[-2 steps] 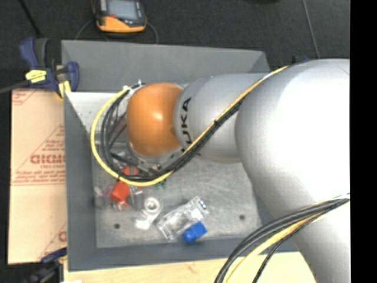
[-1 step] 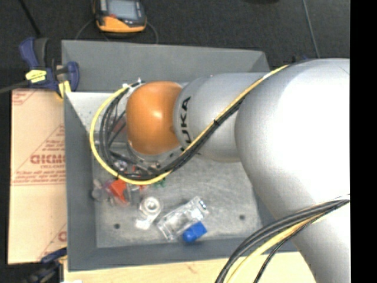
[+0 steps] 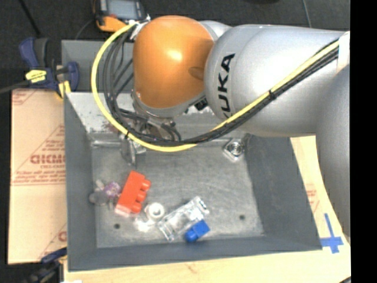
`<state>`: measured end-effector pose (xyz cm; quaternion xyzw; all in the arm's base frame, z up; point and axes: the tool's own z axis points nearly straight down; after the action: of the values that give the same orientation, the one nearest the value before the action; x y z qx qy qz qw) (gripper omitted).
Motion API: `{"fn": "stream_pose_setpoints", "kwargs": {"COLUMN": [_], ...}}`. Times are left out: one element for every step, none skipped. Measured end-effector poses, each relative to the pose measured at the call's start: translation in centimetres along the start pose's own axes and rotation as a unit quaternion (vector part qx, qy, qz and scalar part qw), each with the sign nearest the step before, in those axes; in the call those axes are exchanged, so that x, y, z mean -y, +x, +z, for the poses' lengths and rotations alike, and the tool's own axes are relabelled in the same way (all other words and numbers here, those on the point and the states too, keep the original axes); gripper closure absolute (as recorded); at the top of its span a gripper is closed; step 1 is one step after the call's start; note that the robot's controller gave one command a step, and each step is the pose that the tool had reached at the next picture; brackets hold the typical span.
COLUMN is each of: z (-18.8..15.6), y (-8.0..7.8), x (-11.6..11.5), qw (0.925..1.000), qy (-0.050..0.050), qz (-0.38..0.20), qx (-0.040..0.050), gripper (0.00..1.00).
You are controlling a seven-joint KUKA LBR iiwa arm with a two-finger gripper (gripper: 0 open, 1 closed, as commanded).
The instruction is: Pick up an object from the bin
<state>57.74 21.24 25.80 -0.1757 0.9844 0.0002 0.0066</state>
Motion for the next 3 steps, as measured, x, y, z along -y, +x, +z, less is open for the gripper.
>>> {"fn": "stream_pose_setpoints", "kwargs": {"z": [0.5,10.8,18.0], "y": [0.2,3.1,0.8], "x": [-0.1,-0.8,1.9], "qw": [1.0000,0.9679,0.9274], "qy": [-0.002,-0.003,-0.003], "qz": [0.000,-0.251,-0.374], "qx": [-0.0044,-0.0078,-0.0062], "gripper": [0.00,0.00,0.00]}}
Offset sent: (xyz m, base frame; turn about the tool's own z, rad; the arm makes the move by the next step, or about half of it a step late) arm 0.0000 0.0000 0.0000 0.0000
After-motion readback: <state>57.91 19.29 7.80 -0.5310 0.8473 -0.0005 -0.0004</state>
